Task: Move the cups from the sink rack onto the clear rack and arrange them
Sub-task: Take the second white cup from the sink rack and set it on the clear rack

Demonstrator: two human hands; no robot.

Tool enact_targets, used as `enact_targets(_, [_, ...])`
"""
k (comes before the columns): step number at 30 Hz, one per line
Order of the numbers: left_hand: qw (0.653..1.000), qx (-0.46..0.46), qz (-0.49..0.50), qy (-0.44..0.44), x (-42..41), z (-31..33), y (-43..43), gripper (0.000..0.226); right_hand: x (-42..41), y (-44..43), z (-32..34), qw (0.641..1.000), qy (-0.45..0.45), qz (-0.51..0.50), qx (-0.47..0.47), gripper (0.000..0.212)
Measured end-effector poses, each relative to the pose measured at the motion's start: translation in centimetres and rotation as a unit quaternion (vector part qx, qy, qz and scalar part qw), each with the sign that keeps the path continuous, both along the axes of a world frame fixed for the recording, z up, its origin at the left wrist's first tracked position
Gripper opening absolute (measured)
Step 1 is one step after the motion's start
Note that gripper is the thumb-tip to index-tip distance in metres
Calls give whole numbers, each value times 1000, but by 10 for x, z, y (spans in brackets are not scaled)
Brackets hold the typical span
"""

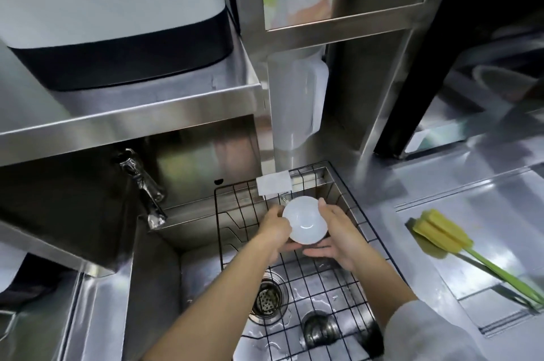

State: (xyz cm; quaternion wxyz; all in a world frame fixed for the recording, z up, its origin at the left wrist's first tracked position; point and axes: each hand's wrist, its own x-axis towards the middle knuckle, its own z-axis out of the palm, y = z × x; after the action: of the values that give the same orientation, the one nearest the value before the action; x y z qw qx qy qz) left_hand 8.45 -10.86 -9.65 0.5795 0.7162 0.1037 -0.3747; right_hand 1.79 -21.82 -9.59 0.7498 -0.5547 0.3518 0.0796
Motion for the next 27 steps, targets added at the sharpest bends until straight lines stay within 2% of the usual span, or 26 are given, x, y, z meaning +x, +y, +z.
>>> enact_targets(5, [999, -29, 19, -8, -13, 18, 12, 36, -9, 6, 12, 996, -17, -26, 83, 33])
enact_targets(10, [991, -125, 37, 0, -15, 48, 45, 30, -15, 22, 40, 990, -51, 33, 129, 42])
enact_targets(12, [990, -126, 65, -19, -14, 63, 60, 37, -16, 33, 50, 987, -71, 55, 133, 49])
enact_targets(15, [988, -94, 92, -83, -18, 87, 85, 33, -17, 57, 68, 980, -119, 88, 131, 53])
enact_targets(17, [982, -86, 107, -127, -23, 104, 105, 24, -17, 76, 82, 974, -147, 120, 124, 46])
enact_targets(20, [975, -98, 105, -172, -31, 132, 144, 16, -16, 106, 103, 966, -177, 161, 98, 55])
enact_targets(23, [967, -101, 117, -204, -39, 153, 191, 10, -18, 141, 125, 959, -200, 200, 21, 61])
enact_targets(27, [943, -87, 160, -279, -54, 176, 254, 19, -20, 198, 156, 929, -257, 254, -73, 69])
